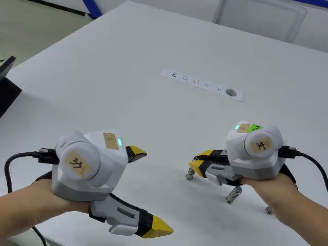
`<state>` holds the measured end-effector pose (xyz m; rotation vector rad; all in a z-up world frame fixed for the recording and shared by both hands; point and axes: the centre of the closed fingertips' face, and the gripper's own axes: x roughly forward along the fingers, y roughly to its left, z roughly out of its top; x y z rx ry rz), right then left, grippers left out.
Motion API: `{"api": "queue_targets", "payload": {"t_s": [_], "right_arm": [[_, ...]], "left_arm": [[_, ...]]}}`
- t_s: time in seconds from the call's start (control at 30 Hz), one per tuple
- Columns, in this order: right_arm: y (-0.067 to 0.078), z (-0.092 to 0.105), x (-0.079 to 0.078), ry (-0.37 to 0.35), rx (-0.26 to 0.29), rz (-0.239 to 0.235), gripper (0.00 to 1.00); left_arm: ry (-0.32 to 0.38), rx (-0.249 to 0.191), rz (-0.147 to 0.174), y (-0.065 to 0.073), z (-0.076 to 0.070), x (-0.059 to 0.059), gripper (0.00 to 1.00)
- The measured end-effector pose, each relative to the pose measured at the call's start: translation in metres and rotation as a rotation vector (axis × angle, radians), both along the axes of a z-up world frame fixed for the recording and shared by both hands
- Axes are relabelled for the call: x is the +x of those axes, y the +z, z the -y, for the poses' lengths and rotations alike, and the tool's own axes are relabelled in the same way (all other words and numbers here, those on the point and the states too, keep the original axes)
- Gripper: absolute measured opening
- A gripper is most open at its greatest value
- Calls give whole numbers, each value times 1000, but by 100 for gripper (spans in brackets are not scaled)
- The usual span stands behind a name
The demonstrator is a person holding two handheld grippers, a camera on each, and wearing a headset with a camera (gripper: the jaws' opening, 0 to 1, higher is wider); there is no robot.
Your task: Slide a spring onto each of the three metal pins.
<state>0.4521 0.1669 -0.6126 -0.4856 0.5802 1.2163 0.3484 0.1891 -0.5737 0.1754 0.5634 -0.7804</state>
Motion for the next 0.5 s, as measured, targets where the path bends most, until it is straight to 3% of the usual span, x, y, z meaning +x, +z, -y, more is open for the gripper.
{"api": "queue_targets", "payload": {"t_s": [0.37,0.5], "right_arm": [[-11,1,-3,3,-43,-12,12],[-11,2,-6,8,-42,-31,15]], "left_arm": [[-1,5,-11,-1,-1,-4,93],[6,-48,-9,7,4,-2,92]]}}
